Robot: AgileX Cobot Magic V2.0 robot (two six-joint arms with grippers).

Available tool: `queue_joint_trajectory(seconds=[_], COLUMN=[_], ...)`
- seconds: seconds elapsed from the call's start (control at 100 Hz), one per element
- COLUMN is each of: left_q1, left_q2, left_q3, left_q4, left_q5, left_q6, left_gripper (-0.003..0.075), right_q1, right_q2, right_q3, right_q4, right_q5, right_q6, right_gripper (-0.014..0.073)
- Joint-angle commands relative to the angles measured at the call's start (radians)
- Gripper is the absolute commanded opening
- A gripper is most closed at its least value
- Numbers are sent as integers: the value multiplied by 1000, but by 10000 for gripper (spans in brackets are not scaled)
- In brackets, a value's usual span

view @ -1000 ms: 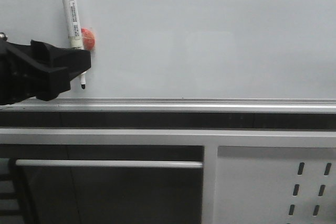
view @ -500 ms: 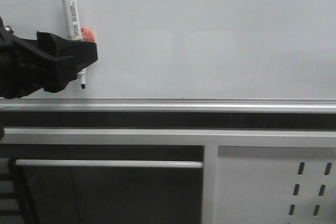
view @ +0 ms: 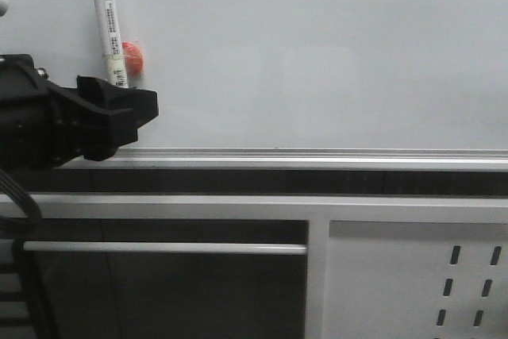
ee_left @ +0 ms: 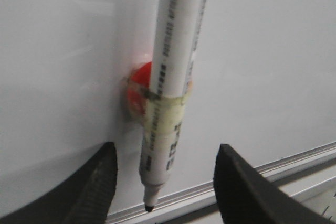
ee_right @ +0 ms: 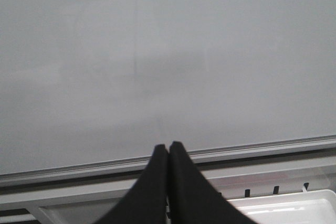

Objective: Write number 1 on whiteboard

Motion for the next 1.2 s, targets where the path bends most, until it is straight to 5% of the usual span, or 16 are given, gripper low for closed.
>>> queue_joint_trajectory(seconds=[0.0,0.16,0.31,0.59,0.7,0.97,1.19], left_q1=[-6,-6,-6,-6,-6,-6,-51], left_q2=[-25,-25,-25,-62,-110,-314,-515], left_q3=[-26,-32,-32,-10,0,-6,-116], left_q4=[-6,-11,-20,130,159,308,421], left_q5=[-226,-226,-226,-224,-180,256,858], left_q6=[-9,-9,-7,110,179,336,338], left_gripper=[358,335,-16,-18,-18,-18,-18], right_q1=[-5,-5,-5,-5,-2,78,138], right_q2=[15,15,15,15,15,35,117], right_q3=[-25,-25,-25,-29,-50,-119,-178], right_q4=[-10,-10,-11,-17,37,381,474], right_q5=[-84,-84,-90,-98,-77,97,176], right_q6=[-13,-13,-13,-19,-126,-539,-579], right_gripper=[-79,-79,-79,-79,-79,-79,-79])
